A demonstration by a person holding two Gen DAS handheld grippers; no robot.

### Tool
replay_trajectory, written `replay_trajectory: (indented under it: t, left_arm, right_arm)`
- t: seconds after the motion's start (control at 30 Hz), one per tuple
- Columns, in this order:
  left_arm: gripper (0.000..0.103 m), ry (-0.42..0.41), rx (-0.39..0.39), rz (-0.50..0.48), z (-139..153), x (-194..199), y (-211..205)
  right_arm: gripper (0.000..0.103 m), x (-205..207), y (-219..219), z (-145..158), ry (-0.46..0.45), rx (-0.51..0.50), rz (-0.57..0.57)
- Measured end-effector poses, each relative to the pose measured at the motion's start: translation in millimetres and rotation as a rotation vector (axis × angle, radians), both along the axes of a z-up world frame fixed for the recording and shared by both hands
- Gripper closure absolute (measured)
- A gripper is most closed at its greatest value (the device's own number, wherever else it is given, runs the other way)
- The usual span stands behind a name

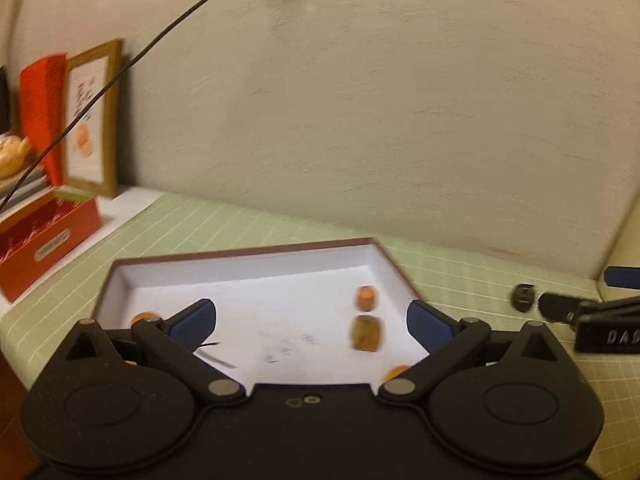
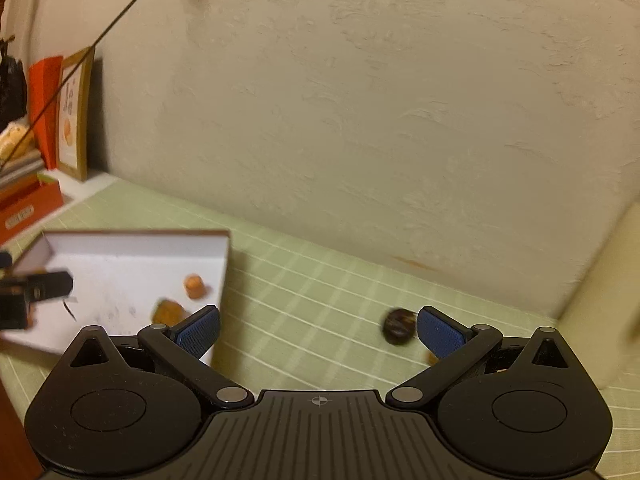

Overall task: Organize fruits
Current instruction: 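Move both open tools from the box back to the remaining fruits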

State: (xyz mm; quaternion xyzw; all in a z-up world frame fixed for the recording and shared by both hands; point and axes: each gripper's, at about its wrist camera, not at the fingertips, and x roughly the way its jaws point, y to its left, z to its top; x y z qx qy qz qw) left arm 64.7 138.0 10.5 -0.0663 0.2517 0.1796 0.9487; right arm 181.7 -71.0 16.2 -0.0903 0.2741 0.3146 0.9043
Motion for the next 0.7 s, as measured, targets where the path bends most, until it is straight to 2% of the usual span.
replay_trajectory:
  t: [0.1, 0.43, 0.7]
  left_arm:
    - [0.007, -0.003, 0.025, -0.035, 1, 5, -17]
    - [0.007, -0.002, 0.038, -0.122, -1, 17, -58]
    - [0.007, -0.003, 0.049, -0.159, -3, 26, -84]
  right_arm:
    - [0.0, -3, -18, 1, -0.01, -0.02, -0.016]
    - [0.0, -3, -71, 2, 0.0, -0.023, -0.093]
    - [0.0, -2, -108, 3, 0.009, -0.026, -0.14]
